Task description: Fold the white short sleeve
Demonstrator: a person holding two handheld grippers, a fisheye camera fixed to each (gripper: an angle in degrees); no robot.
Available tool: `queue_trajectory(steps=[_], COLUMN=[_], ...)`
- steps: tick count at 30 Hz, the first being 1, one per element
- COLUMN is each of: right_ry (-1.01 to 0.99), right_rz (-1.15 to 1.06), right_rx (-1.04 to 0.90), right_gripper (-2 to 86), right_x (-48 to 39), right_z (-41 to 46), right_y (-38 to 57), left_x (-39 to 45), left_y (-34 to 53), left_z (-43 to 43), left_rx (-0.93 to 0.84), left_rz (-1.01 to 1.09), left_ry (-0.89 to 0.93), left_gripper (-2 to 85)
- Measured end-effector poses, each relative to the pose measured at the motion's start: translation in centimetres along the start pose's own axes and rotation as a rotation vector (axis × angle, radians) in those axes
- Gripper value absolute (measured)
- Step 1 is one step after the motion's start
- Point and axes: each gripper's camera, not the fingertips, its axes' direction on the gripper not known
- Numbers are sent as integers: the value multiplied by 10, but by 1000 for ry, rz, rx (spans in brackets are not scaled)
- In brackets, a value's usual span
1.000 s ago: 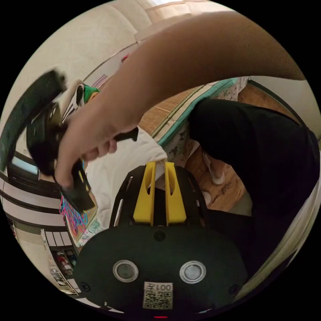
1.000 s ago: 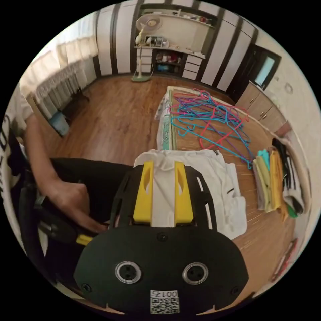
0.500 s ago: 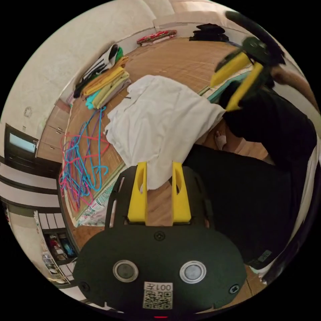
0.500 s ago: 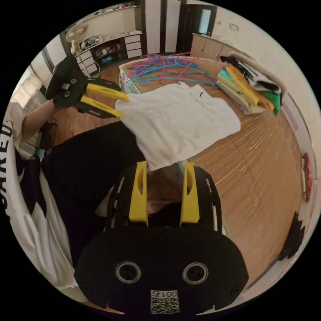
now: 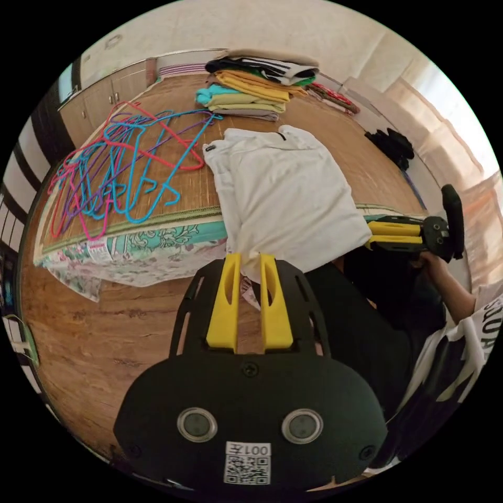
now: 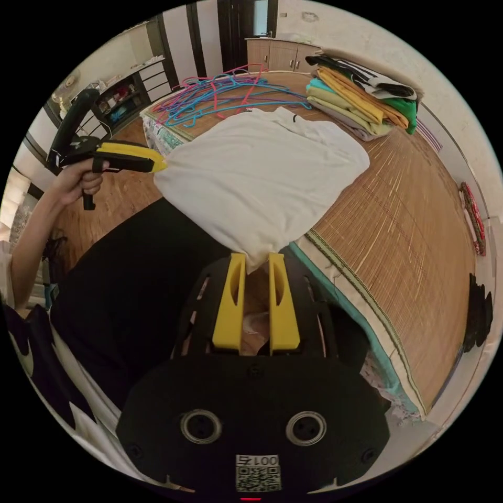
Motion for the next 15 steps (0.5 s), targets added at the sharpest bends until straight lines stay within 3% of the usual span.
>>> queue_trajectory(steps=[5,8,11,15], right_ry=[52,67,95,104], right_rz=[-28,-36,-43,-35], right_rx=[2,3,27,55], right_gripper=[77,63,41,29], right_x=[-8,-13,-16,-11], right_z=[-7,-10,-19,-38], right_y=[-4,-8,-11,-9], left_x=[-29,-47,-68,-72], left_y=[11,14,11,-2], left_z=[-12,-9,-18,-75], left_rx=[-33,-7,79,352], left_rz=[-125,-152,-184,-43], left_ry=[-56,66,171,313], left_gripper=[153,112,16,-7])
